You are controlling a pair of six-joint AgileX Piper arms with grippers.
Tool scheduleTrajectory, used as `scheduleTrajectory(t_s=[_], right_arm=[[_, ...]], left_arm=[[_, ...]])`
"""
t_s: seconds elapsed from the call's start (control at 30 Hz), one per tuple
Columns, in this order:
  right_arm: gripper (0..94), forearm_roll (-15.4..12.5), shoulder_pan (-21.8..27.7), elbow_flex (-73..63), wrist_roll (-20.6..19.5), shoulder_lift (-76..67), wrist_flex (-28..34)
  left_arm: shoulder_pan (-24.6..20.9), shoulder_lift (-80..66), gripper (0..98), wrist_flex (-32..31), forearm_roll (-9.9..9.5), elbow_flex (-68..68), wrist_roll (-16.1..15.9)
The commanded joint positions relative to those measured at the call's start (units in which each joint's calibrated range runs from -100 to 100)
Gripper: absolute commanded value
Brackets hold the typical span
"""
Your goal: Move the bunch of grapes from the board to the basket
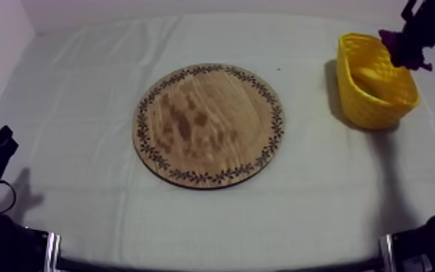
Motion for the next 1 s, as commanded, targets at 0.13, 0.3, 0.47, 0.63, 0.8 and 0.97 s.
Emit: scheduleTrajectory(t_s=[0.13, 0.3, 0.47, 0.63, 0.8, 0.97], right_arm=[[31.5, -1.0, 0.3, -0.1, -0.2, 4.5, -0.7], [34.2, -1.8, 0.0, -1.3, -0.7, 10.4, -1.2], [46.7, -2.3, 0.0, -4.1, -1.3, 15.6, -1.4], [68.9, -2.4, -0.1, -5.5, -1.2, 17.8, -1.5], [62.3, -2.5, -0.2, -5.5, -0.9, 16.0, -1.2], [40.7, -2.9, 0.4, -3.6, -0.3, 9.5, -1.8]], left_arm=[[0.0, 0.0, 0.0, 0.0, 0.01, 0.0, 0.0], [0.0, 0.0, 0.0, 0.0, 0.01, 0.0, 0.0], [0.0, 0.0, 0.0, 0.0, 0.01, 0.0, 0.0], [0.0, 0.0, 0.0, 0.0, 0.01, 0.0, 0.0], [0.0, 0.0, 0.0, 0.0, 0.01, 0.0, 0.0], [0.0, 0.0, 0.0, 0.0, 0.01, 0.0, 0.0]])
